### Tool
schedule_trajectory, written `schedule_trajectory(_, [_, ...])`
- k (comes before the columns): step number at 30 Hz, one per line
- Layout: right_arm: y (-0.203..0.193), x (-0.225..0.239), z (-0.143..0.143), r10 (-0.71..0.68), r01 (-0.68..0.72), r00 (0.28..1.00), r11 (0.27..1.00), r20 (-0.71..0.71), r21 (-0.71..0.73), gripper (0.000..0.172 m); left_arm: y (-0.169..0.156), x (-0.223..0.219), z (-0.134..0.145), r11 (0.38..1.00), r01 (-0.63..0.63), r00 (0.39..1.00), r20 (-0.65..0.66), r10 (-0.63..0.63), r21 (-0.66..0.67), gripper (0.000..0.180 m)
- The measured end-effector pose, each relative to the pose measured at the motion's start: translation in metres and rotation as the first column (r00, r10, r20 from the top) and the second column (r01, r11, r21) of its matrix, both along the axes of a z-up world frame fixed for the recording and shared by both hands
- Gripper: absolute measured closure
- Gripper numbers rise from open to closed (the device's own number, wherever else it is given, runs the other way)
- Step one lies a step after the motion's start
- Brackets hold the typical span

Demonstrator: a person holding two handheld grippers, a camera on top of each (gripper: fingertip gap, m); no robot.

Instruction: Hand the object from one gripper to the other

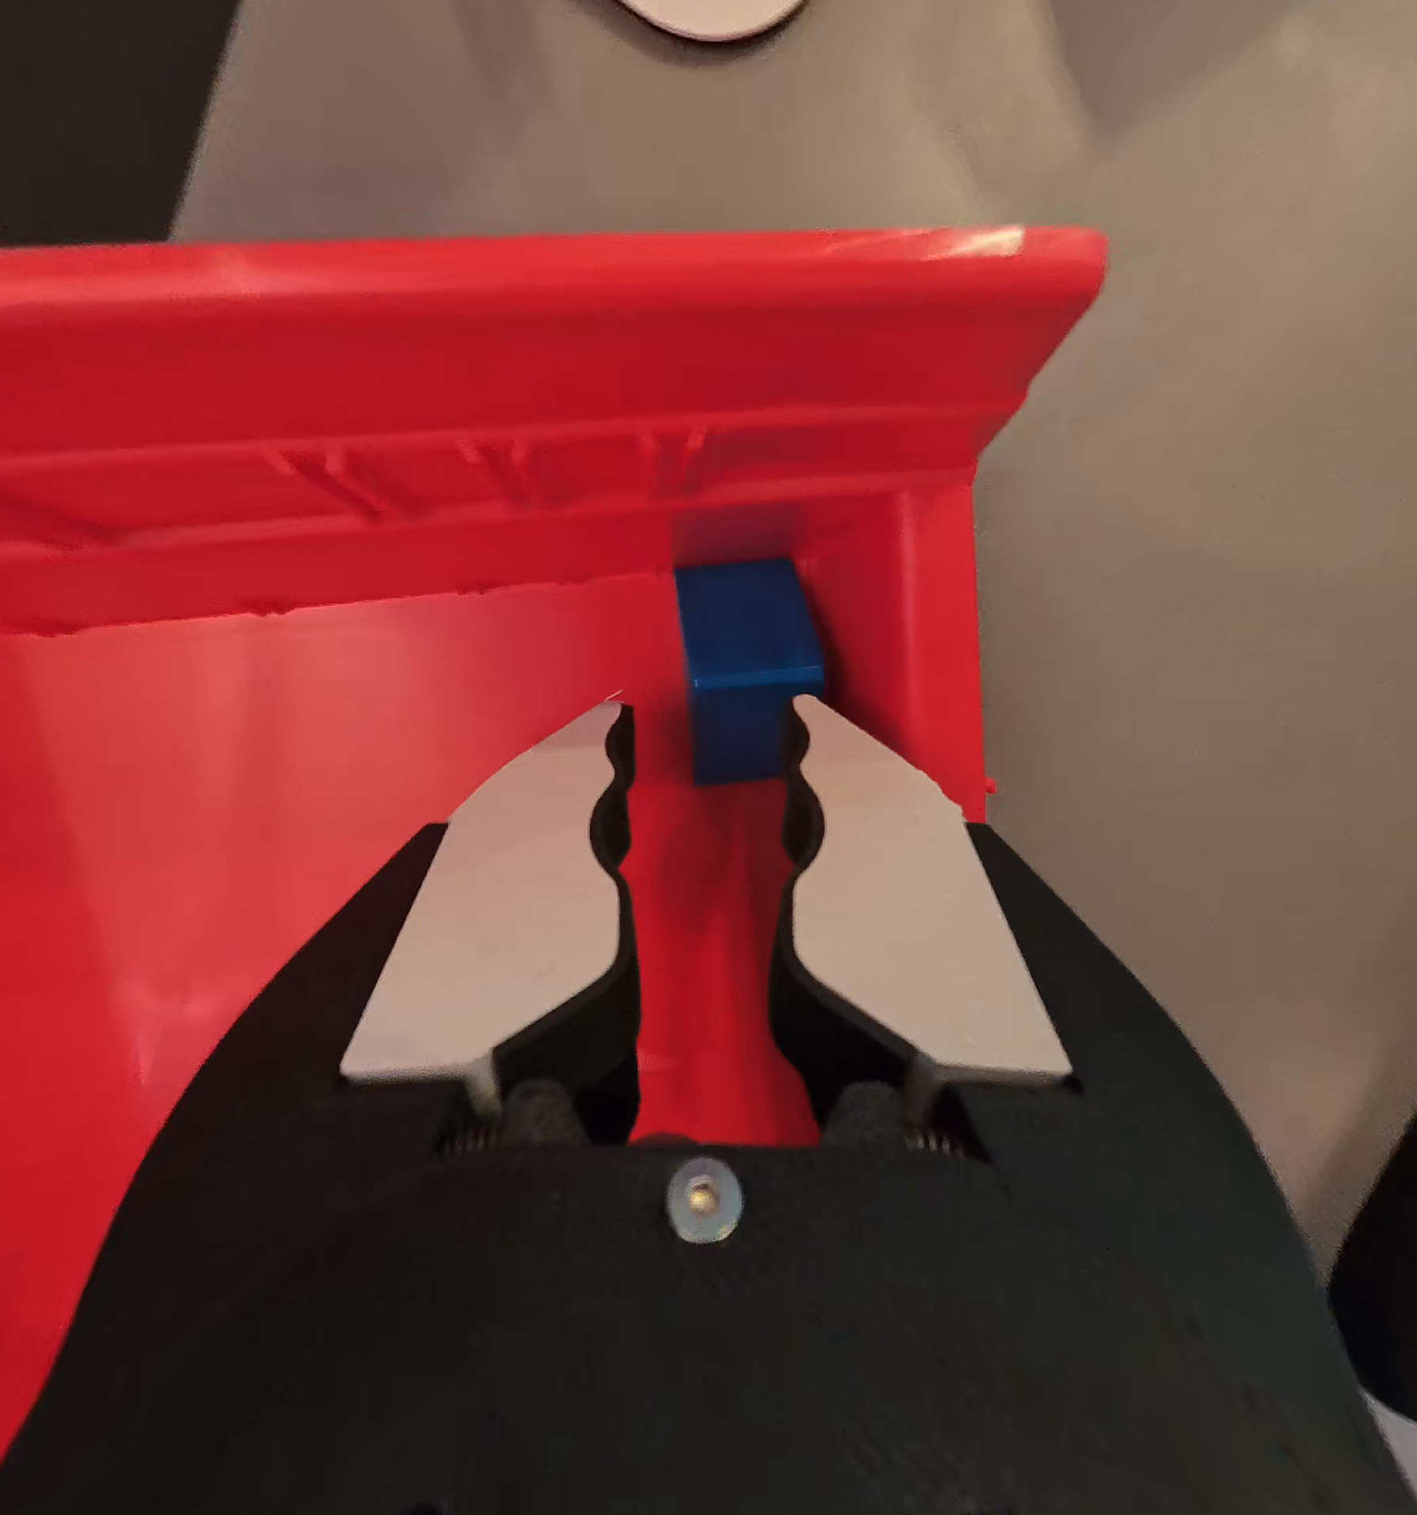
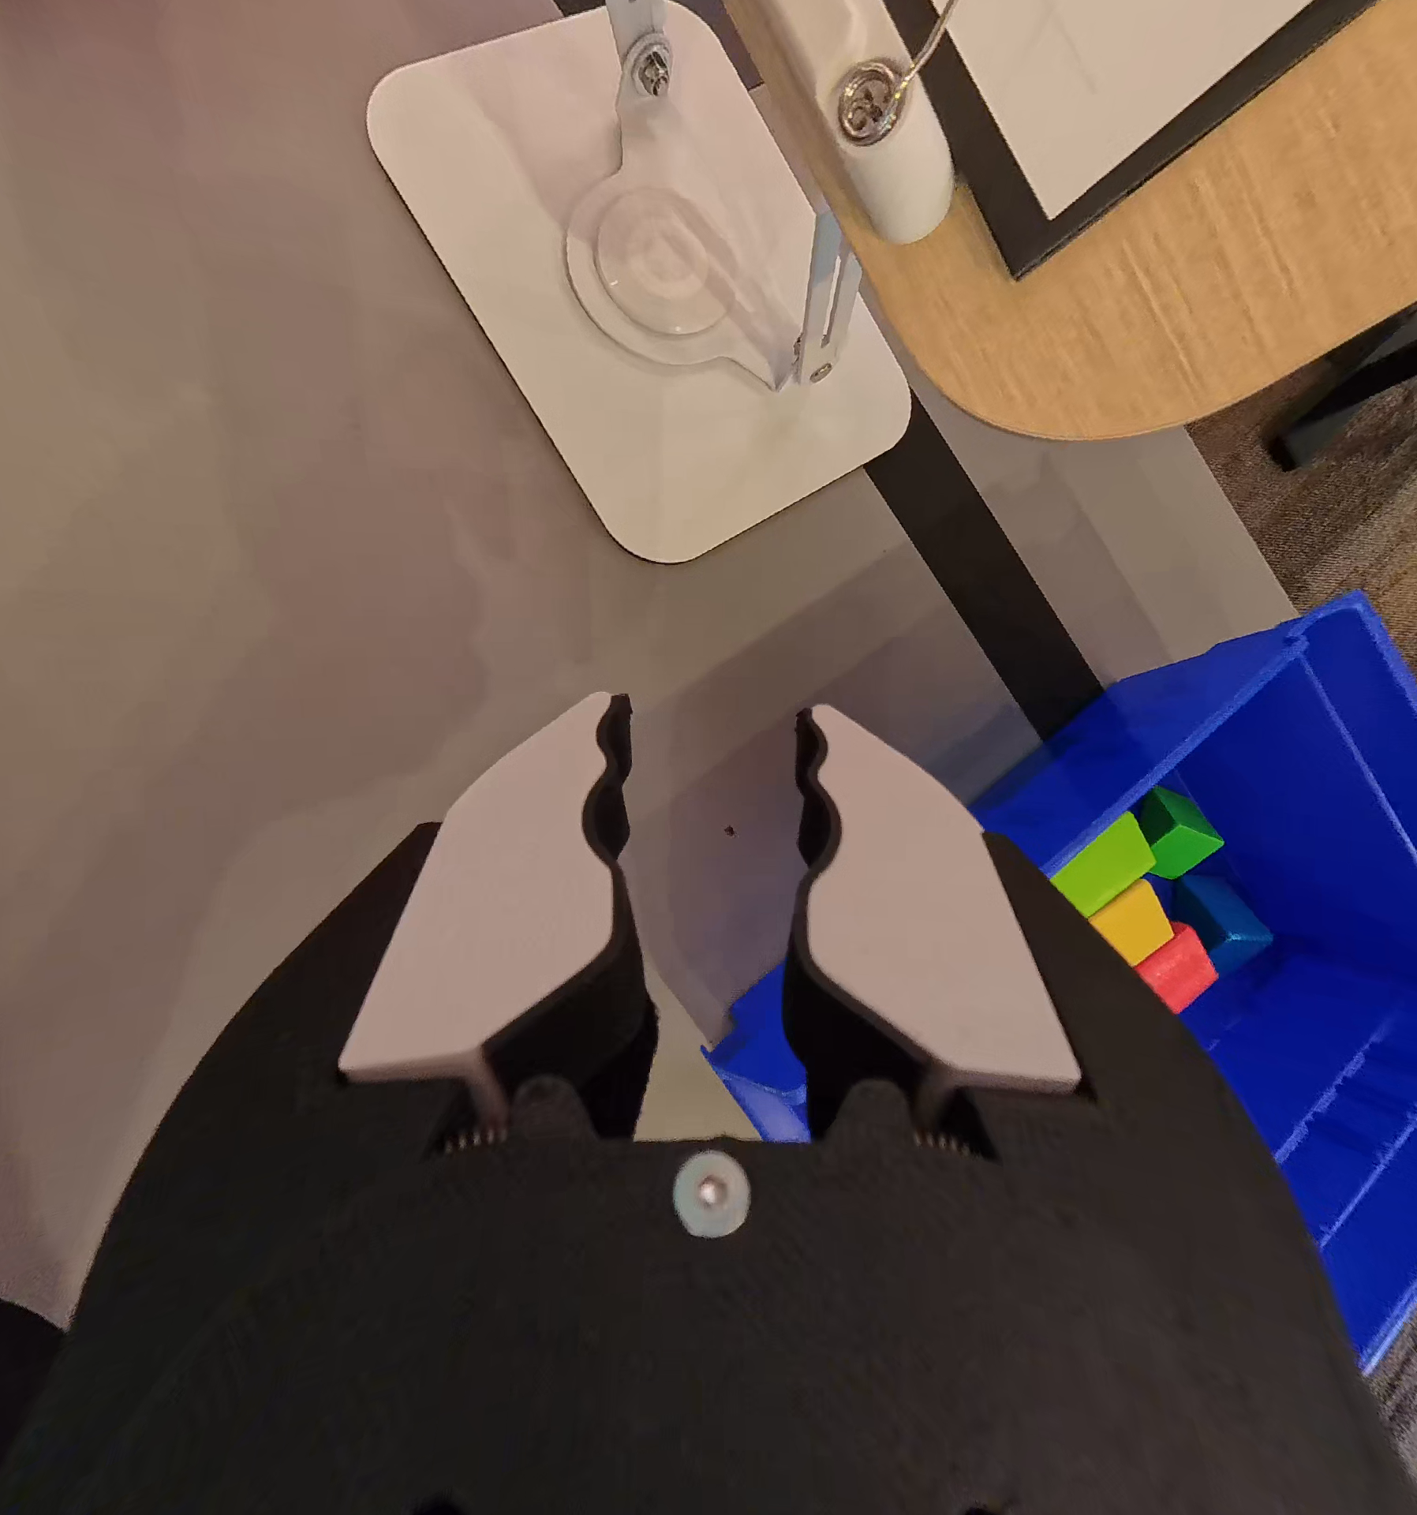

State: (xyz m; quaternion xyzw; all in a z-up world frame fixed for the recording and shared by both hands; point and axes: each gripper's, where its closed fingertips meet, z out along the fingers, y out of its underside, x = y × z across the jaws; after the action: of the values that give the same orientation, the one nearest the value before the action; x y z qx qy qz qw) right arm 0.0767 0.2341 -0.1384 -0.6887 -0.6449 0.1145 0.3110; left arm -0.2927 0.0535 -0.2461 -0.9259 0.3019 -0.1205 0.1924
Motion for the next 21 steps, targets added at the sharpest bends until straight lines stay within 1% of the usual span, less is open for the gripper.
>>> schedule_trajectory(1, [-0.001, -0.001, -0.001, 0.002, -0.002, 1.0, 1.0, -0.001, -0.001, 0.135, 0.005, -0.007, 0.0, 0.999, -0.038, 0.999, -0.03, 0.038, 0.019, 0.147])
schedule_trajectory(2, [-0.002, -0.002, -0.001, 0.003, -0.003, 1.0, 1.0, -0.001, -0.001, 0.135, 0.013, -0.018, 0.003, 0.994, -0.094, 0.992, -0.076, 0.099, 0.059, 0.153])
schedule_trajectory(4, [-0.004, -0.003, -0.002, 0.006, -0.006, 1.0, 1.0, -0.005, -0.002, 0.135, 0.023, -0.03, 0.011, 0.979, -0.158, 0.983, -0.074, 0.169, 0.128, 0.164])
schedule_trajectory(5, [-0.005, -0.004, -0.002, 0.008, -0.008, 1.0, 1.0, -0.007, -0.004, 0.136, 0.024, -0.039, 0.008, 0.974, -0.191, 0.972, -0.112, 0.205, 0.122, 0.162])
schedule_trajectory(6, [-0.005, -0.004, -0.002, 0.008, -0.008, 1.0, 1.0, -0.009, -0.003, 0.136, 0.024, -0.042, 0.005, 0.974, -0.195, 0.97, -0.123, 0.208, 0.115, 0.152])
schedule_trajectory(8, [-0.007, -0.003, -0.003, 0.01, -0.01, 1.0, 1.0, -0.007, -0.001, 0.135, 0.023, -0.031, 0.014, 0.981, -0.147, 0.986, -0.057, 0.155, 0.125, 0.139])
schedule_trajectory(9, [-0.007, -0.003, -0.003, 0.012, -0.012, 1.0, 1.0, -0.007, -0.001, 0.135, 0.02, -0.021, 0.02, 0.985, -0.124, 0.992, 0.01, 0.124, 0.117, 0.132])
schedule_trajectory(10, [-0.008, -0.003, -0.003, 0.015, -0.015, 1.0, 1.0, -0.008, -0.002, 0.135, 0.016, -0.009, 0.024, 0.992, -0.097, 0.992, 0.088, 0.09, 0.083, 0.13])
schedule_trajectory(11, [-0.009, -0.003, -0.003, 0.018, -0.018, 1.0, 1.0, -0.009, -0.005, 0.136, 0.015, -0.007, 0.023, 0.993, -0.102, 0.99, 0.105, 0.095, 0.063, 0.128])
schedule_trajectory(12, [-0.009, -0.004, -0.002, 0.021, -0.021, 1.0, 1.0, -0.01, -0.006, 0.136, 0.013, -0.01, 0.017, 0.994, -0.103, 0.992, 0.078, 0.099, 0.045, 0.126])
schedule_trajectory(13, [-0.01, -0.005, -0.002, 0.024, -0.024, 1.0, 1.0, -0.011, -0.006, 0.136, 0.009, -0.009, 0.008, 0.996, -0.083, 0.995, 0.058, 0.082, 0.012, 0.12])
schedule_trajectory(14, [-0.011, -0.005, -0.002, 0.026, -0.027, 1.0, 1.0, -0.014, -0.006, 0.136, 0.006, -0.009, 0.0, 0.997, -0.081, 0.995, 0.053, 0.082, -0.016, 0.124])
schedule_trajectory(15, [-0.011, -0.006, -0.001, 0.028, -0.028, 0.999, 1.0, -0.016, -0.005, 0.136, 0.005, -0.009, -0.004, 0.995, -0.093, 0.993, 0.064, 0.095, -0.042, 0.12])
schedule_trajectory(16, [-0.012, -0.007, -0.001, 0.029, -0.03, 0.999, 1.0, -0.018, -0.005, 0.136, 0.004, -0.007, -0.005, 0.993, -0.096, 0.991, 0.088, 0.102, -0.07, 0.121])
schedule_trajectory(19, [-0.015, -0.008, -0.002, 0.037, -0.037, 0.999, 0.999, -0.021, -0.009, 0.136, 0.005, -0.007, -0.008, 0.989, -0.109, 0.988, 0.101, 0.119, -0.096, 0.119])
schedule_trajectory(21, [-0.017, -0.01, -0.004, 0.041, -0.041, 0.999, 0.999, -0.022, -0.011, 0.136, 0.006, -0.008, -0.007, 0.989, -0.123, 0.987, 0.094, 0.13, -0.081, 0.121])
